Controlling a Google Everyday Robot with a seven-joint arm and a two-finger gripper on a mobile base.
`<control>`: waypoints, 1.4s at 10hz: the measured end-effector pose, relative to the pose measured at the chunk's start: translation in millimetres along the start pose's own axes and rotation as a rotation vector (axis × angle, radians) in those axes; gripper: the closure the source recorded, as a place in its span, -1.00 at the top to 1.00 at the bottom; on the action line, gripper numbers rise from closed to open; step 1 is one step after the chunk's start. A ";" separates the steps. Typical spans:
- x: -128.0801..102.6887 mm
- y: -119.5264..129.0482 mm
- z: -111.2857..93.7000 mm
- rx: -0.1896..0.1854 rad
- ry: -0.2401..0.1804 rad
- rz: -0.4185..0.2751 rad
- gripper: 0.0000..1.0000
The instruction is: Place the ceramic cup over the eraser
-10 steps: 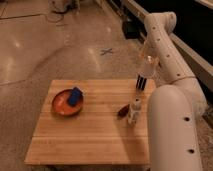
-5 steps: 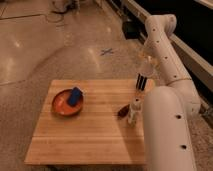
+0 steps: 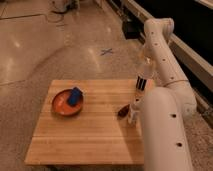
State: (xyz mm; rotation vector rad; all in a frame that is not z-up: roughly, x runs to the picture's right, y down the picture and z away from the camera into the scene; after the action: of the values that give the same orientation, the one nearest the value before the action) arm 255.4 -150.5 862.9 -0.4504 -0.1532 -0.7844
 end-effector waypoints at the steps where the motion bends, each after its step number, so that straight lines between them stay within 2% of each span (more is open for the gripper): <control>1: -2.1 -0.1 4.9 -0.005 -0.007 -0.002 -0.91; 5: -14.3 6.7 32.1 -0.037 -0.050 -0.001 -0.11; 8: -22.3 7.8 50.0 -0.039 -0.078 -0.009 0.49; 9: -24.3 6.2 55.0 -0.033 -0.084 -0.014 0.58; 11: -28.8 3.2 63.6 -0.021 -0.099 -0.023 0.60; 14: -46.3 1.3 72.7 -0.012 -0.160 -0.068 0.60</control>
State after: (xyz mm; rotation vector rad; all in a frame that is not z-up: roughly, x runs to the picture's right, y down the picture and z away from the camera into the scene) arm 226.2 -87.4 913.7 -0.5218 -0.3142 -0.8164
